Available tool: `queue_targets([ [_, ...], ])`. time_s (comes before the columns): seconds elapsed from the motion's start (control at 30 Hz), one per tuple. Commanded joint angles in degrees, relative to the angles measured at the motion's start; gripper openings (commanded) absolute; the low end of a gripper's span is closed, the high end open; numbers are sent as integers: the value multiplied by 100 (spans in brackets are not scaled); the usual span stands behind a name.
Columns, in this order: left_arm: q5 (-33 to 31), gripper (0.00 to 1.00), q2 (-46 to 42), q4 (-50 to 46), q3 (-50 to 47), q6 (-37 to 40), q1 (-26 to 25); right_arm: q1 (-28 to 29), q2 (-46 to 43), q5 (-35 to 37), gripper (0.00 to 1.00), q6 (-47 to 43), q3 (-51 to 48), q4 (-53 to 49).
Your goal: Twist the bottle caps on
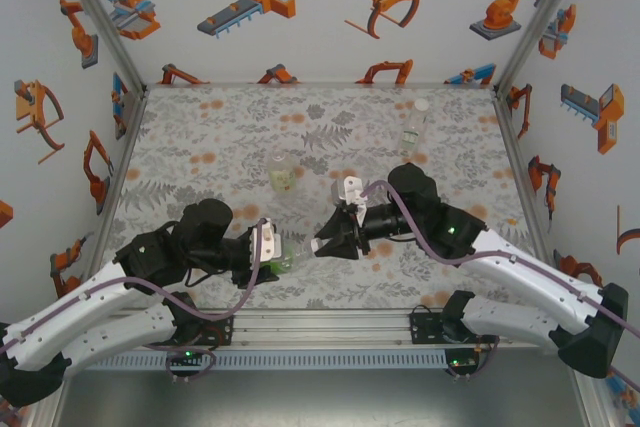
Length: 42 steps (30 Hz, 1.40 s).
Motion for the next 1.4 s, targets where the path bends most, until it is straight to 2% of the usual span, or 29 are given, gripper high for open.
queue_targets([
  [0.0, 167, 0, -3, -9, 27, 91, -33, 40, 30, -241, 0, -101, 252, 37],
  [0.33, 105, 0, -16, -12, 28, 57, -33, 48, 182, -426, 0, -87, 395, -171],
  [1.37, -100, 0, -90, 176, -12, -94, -33, 247, 279, -31, 0, -157, 481, -267],
])
